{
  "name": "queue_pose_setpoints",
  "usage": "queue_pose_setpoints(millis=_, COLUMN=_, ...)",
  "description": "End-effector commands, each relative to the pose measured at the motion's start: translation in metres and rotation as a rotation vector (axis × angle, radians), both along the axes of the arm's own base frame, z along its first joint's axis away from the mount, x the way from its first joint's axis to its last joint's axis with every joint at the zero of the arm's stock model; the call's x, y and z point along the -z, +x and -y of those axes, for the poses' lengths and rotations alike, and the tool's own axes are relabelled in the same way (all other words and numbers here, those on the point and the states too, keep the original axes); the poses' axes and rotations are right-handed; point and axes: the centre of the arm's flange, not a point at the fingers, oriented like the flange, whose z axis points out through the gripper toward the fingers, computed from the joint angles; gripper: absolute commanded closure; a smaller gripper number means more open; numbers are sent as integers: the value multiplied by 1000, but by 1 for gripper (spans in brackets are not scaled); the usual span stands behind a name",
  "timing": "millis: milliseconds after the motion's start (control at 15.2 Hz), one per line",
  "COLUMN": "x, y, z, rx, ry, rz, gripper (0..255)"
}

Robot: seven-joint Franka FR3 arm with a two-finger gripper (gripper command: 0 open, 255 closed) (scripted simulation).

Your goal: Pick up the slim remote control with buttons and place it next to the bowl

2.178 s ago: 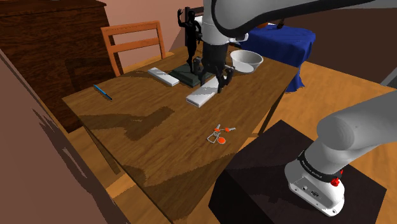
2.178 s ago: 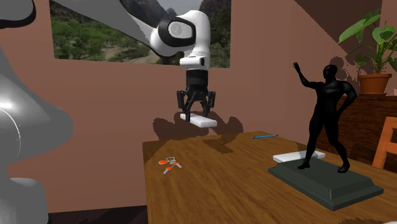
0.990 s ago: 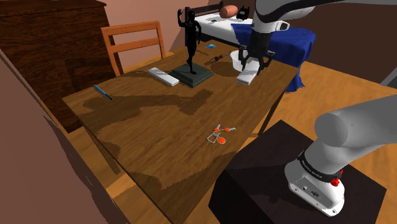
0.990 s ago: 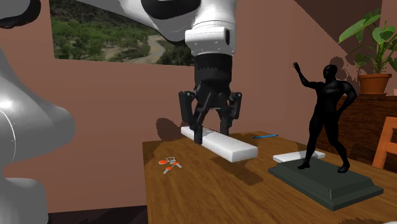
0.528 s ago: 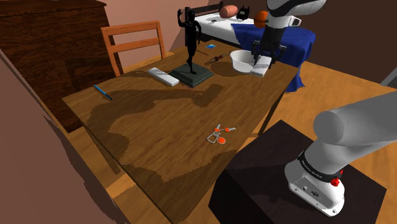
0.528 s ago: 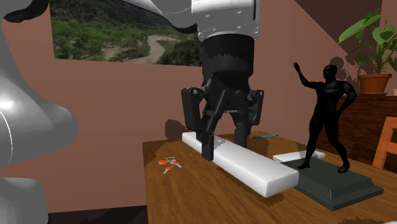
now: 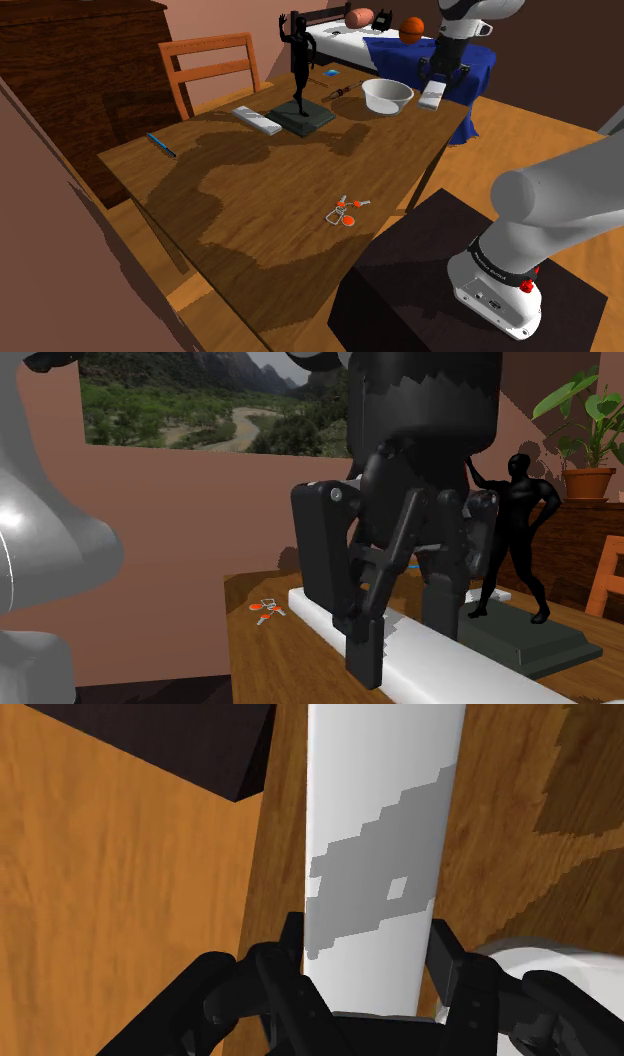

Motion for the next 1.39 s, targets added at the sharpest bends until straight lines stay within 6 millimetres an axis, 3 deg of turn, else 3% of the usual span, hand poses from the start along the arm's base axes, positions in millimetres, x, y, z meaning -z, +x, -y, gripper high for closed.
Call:
queue_pose_setpoints(millis=0, x=1, y=2, z=26, rx=-1, ry=-1, rz=0, gripper=255)
queue_pose_setpoints(millis=792, x=1, y=5, z=184, rx=-1, ry=-1, rz=0, gripper=255)
queue_pose_setpoints(millis=1320, x=43, y=5, z=184, rx=-1, ry=-1, rz=0, gripper=255)
